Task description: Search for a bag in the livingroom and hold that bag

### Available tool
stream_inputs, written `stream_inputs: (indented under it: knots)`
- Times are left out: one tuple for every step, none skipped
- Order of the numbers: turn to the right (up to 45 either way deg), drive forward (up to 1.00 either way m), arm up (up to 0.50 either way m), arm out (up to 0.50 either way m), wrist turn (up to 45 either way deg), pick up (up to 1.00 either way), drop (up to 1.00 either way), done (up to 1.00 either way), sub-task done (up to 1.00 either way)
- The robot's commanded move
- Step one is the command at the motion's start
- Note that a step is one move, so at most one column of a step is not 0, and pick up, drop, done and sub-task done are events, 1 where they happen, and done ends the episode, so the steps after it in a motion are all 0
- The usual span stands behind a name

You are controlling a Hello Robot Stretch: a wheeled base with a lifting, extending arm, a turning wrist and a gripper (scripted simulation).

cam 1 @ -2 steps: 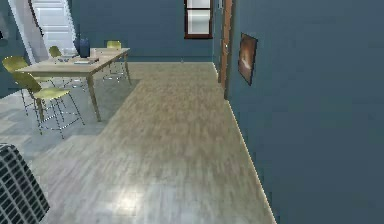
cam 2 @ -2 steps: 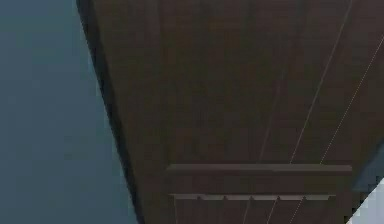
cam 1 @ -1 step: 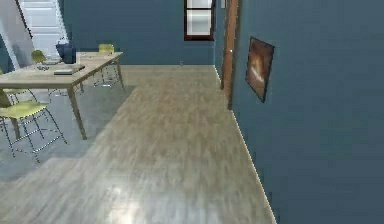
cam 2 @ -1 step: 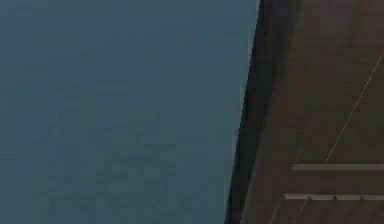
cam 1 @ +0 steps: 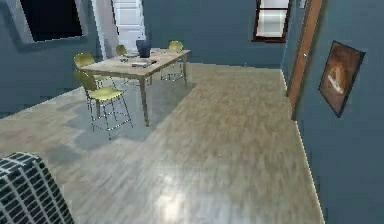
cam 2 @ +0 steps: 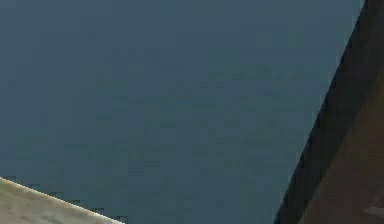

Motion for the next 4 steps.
stream_inputs:
  knots:
    - [0.0, 1.0, 0.0, 0.0, 0.0, 0.0, 0.0, 0.0, 0.0]
    - [0.0, 1.0, 0.0, 0.0, 0.0, 0.0, 0.0, 0.0, 0.0]
    - [-3.0, 0.0, 0.0, 0.0, 0.0, 0.0, 0.0, 0.0, 0.0]
    - [0.0, 0.7, 0.0, 0.0, 0.0, 0.0, 0.0, 0.0, 0.0]
